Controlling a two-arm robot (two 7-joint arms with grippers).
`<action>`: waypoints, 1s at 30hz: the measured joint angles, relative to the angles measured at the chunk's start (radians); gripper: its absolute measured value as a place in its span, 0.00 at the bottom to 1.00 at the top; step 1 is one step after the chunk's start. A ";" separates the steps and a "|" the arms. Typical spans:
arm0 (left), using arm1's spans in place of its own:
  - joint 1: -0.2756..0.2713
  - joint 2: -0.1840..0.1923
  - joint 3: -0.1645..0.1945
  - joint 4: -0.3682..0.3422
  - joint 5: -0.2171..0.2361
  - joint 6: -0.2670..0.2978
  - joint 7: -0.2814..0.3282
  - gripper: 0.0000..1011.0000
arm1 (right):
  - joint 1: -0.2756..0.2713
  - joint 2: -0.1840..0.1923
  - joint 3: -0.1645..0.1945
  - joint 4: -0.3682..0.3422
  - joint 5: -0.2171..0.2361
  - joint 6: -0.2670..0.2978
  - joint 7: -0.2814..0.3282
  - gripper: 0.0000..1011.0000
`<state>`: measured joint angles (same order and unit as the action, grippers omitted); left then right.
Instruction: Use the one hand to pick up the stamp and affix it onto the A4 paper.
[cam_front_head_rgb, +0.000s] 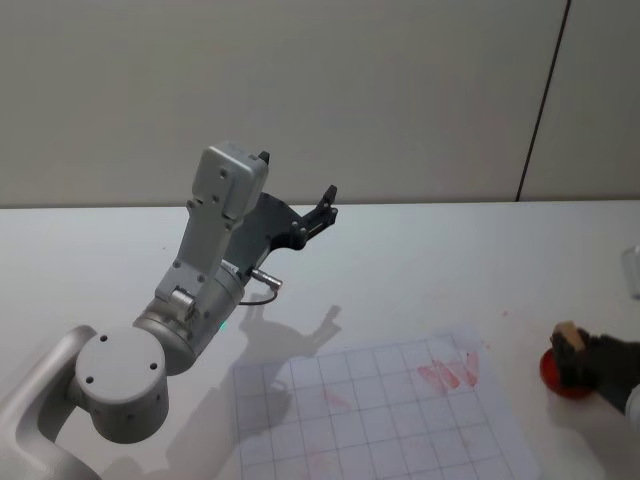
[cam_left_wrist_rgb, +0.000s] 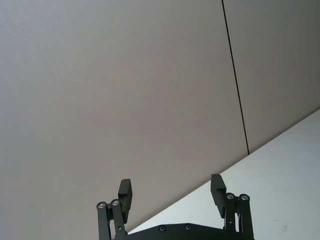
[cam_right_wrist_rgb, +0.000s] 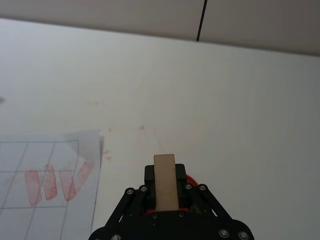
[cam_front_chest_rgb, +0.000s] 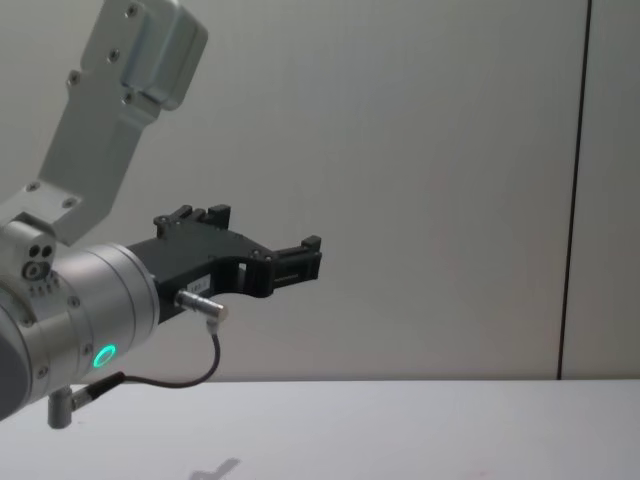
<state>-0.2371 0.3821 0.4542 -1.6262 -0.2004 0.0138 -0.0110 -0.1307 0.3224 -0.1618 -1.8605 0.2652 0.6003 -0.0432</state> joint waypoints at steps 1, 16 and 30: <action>0.000 0.000 0.000 0.000 0.000 0.000 0.000 0.99 | 0.001 0.002 0.002 -0.014 -0.005 -0.004 0.003 0.22; 0.000 0.000 0.000 0.000 0.000 0.000 0.000 0.99 | 0.019 0.006 0.004 -0.110 -0.027 -0.003 0.054 0.22; 0.000 0.000 0.000 0.000 0.000 0.000 0.000 0.99 | 0.046 -0.033 -0.044 -0.055 -0.037 0.033 0.169 0.22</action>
<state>-0.2371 0.3821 0.4542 -1.6262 -0.2004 0.0139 -0.0110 -0.0846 0.2891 -0.2058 -1.9152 0.2283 0.6337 0.1258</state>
